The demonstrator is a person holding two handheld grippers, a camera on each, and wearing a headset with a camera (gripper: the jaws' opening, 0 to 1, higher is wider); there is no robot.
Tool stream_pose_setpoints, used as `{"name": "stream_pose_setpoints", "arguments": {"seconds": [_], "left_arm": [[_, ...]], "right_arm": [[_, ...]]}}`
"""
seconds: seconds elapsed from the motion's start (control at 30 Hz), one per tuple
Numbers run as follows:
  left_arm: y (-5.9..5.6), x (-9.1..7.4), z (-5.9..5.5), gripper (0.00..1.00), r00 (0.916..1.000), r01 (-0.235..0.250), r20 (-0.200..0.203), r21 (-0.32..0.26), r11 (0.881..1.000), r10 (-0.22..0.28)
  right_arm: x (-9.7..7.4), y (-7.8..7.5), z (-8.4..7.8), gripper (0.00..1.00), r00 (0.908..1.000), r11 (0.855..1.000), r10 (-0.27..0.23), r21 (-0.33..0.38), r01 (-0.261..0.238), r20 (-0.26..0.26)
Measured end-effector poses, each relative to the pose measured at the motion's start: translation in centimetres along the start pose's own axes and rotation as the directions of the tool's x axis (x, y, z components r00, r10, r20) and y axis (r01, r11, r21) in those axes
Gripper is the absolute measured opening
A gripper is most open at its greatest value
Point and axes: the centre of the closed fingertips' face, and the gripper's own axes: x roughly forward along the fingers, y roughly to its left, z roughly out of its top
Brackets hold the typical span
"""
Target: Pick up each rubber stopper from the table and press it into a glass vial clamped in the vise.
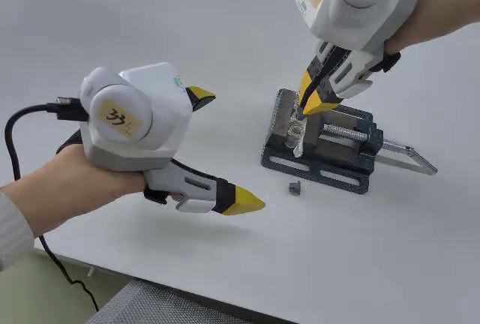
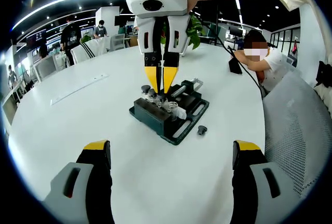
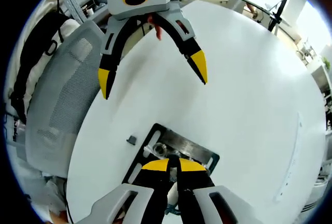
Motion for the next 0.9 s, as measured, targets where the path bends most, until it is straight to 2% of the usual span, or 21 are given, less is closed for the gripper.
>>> {"name": "stream_pose_setpoints", "arguments": {"seconds": [0.27,0.6,0.7,0.9], "left_arm": [[0.06,0.0,-0.07,0.97,1.0,-0.001,0.0,-0.003,1.0,0.001],[0.3,0.08,-0.16,0.97,1.0,-0.003,0.0,-0.007,1.0,0.003],[0.2,0.12,-0.07,0.97,1.0,-0.004,0.001,-0.009,1.0,0.004],[0.1,0.36,0.0,0.97,1.0,-0.003,0.004,-0.014,1.0,0.003]], "right_arm": [[-0.01,0.02,-0.07,0.0,0.9999,1.0,0.012,-0.001,-0.012,-0.002],[0.04,0.13,-0.11,0.0,0.9997,1.0,-0.008,-0.006,0.008,-0.024],[0.08,0.0,-0.18,0.0,0.9997,1.0,-0.007,0.027,0.008,-0.025],[0.17,-0.13,-0.25,0.0,0.999,1.0,-0.005,0.026,0.007,-0.044]]}}
